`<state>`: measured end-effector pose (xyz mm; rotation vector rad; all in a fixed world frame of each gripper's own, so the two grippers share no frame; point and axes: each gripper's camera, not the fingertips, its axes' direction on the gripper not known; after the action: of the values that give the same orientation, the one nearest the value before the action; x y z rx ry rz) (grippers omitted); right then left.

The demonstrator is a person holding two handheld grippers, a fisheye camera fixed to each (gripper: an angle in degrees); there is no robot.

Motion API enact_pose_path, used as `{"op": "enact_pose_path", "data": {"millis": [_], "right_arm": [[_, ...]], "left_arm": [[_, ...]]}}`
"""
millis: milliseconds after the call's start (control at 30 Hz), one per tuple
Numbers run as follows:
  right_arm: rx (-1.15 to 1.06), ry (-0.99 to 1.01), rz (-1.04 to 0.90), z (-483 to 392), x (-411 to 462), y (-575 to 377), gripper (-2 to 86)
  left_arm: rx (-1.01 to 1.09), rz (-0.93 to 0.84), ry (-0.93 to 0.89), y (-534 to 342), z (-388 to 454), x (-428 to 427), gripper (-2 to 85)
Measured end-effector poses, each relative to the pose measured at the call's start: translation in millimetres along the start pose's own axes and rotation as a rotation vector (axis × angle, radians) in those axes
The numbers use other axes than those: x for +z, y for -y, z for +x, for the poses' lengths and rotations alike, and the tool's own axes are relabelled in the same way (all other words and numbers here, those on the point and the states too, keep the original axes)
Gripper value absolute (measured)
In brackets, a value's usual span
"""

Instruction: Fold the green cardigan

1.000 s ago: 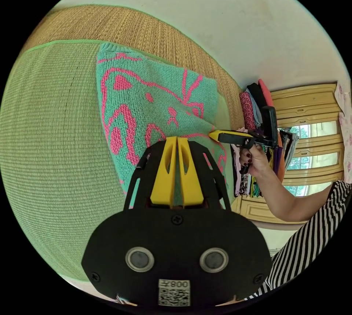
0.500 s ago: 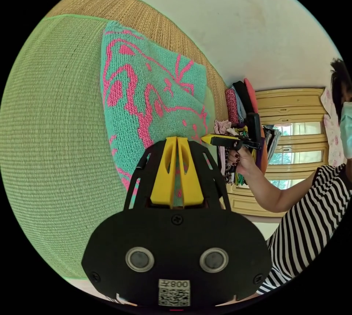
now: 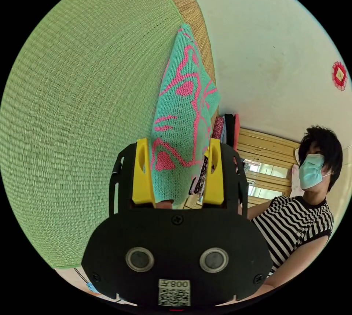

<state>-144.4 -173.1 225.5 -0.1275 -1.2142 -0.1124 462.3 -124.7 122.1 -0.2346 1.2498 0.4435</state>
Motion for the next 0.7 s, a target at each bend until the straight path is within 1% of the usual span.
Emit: {"op": "enact_pose_path", "data": {"millis": [167,400,633,700], "right_arm": [[0.023,0.07,-0.021,26,4,7,16.2],[0.071,0.22,-0.032,70,6,12,16.4],[0.099,0.329,-0.068,100,5,21,12.7],[0.104,0.332,-0.069,103,0,22,11.1]], "left_arm": [[-0.014,-0.044,-0.123,20,-23,12,23.2],[-0.013,-0.064,-0.159,36,-39,14,20.8],[-0.019,-0.104,-0.212,50,-49,27,17.3],[-0.03,-0.094,-0.216,50,-48,30,16.2]]}}
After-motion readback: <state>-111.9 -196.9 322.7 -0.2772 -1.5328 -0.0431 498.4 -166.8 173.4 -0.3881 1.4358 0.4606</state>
